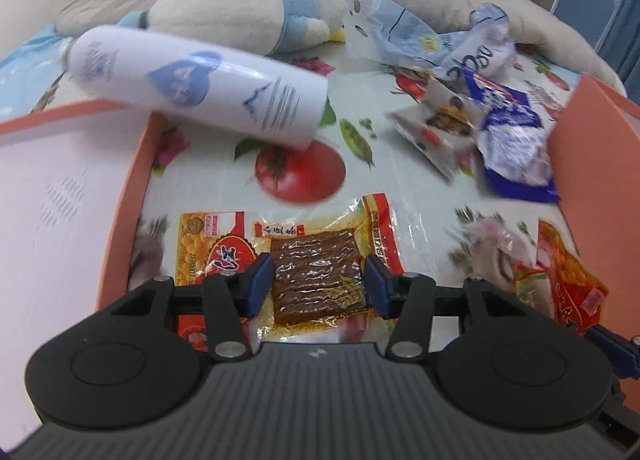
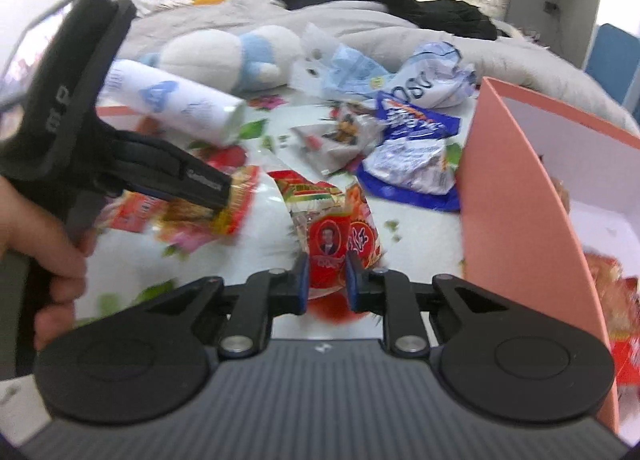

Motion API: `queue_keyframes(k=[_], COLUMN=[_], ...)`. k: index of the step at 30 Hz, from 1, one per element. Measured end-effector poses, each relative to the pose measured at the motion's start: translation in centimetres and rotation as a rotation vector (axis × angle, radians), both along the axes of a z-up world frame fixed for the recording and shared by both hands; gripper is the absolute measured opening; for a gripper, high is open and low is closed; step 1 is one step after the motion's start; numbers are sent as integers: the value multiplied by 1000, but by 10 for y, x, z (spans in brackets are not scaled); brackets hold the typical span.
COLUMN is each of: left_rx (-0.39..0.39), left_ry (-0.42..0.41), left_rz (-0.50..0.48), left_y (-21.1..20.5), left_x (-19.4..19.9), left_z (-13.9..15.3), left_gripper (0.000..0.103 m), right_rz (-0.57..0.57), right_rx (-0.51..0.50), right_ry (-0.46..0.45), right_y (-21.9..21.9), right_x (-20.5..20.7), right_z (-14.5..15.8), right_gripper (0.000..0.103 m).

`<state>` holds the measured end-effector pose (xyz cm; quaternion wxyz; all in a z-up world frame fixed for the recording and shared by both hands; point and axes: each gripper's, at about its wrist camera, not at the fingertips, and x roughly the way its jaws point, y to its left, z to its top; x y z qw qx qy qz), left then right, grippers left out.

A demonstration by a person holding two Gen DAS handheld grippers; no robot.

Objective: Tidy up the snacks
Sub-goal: 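Grasp the brown jerky packet with the left gripper while the right grasps the red peanut bag, then lift both held snacks and carry them over the pink box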

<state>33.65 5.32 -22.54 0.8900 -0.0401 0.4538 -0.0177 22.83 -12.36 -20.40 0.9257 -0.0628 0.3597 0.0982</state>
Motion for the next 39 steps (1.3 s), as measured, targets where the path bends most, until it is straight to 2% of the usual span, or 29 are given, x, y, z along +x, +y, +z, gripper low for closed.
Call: queue_keyframes(k=[8,17,21,25,39], left_rx=[-37,-113,-152,-154,-166], left_ry=[-53,-78,-79,-102,-224], left_rz=[-12,1,27,49,49], left_y=[7,-2,2,4,-4], left_x=[-81,-141,-153,-163,-168], left_z=[23,44,49,62,137], left_gripper=[55,55,55,55,54], right_rz=[56,60,56,46,25], right_rx=[7,12,22,35,85], right_ry=[16,7,-4,-25,-152], right_y=[-13,-24,-25,-29,-49], right_x=[-62,-102,-105,-106,-106], right_z=[8,15,24,36,97], right_gripper=[21,20,19,18,18])
